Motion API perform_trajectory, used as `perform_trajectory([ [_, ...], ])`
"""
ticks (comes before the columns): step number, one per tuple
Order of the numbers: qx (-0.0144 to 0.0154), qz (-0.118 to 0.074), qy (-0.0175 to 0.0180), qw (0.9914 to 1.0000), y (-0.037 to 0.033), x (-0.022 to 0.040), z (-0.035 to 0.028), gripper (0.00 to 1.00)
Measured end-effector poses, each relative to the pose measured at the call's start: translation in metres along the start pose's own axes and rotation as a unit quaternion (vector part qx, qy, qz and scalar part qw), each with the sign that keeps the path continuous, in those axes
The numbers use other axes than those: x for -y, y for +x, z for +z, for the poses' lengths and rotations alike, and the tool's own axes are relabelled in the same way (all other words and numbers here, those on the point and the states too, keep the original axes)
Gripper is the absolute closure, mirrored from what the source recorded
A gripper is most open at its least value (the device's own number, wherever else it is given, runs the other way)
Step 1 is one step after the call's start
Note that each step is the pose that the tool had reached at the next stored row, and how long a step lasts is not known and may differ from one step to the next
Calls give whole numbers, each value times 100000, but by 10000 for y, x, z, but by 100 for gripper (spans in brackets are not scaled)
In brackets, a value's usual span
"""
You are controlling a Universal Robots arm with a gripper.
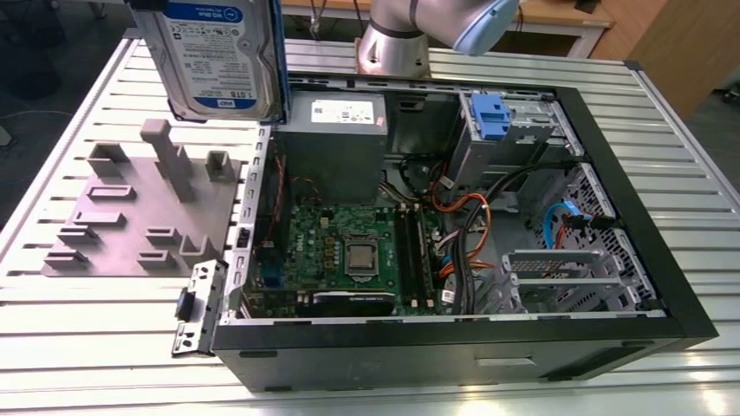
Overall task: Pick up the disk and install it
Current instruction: 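Pick up the disk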
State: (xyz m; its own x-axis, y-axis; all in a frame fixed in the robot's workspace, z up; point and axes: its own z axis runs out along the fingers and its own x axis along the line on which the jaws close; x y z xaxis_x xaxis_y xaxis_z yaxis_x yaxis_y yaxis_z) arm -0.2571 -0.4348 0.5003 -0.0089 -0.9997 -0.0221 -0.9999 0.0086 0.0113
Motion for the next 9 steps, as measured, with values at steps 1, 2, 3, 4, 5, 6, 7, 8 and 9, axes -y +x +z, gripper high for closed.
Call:
perform_trajectory([
  [1,-1,0,-2,100000,0,5,0,64],
  [2,-7,-2,-5,100000,0,10,-1,64],
  [3,-5,0,-6,100000,0,14,-1,64],
  [4,-2,-2,-1,100000,0,19,0,64],
  [5,-3,-1,-1,100000,0,24,-1,64],
  [6,-4,-1,-6,100000,0,28,-1,64],
  [7,-2,3,-4,100000,-1,31,-1,64],
  [8,-1,1,-1,100000,0,34,0,64],
  [9,-4,1,-5,100000,-1,38,-1,64],
])
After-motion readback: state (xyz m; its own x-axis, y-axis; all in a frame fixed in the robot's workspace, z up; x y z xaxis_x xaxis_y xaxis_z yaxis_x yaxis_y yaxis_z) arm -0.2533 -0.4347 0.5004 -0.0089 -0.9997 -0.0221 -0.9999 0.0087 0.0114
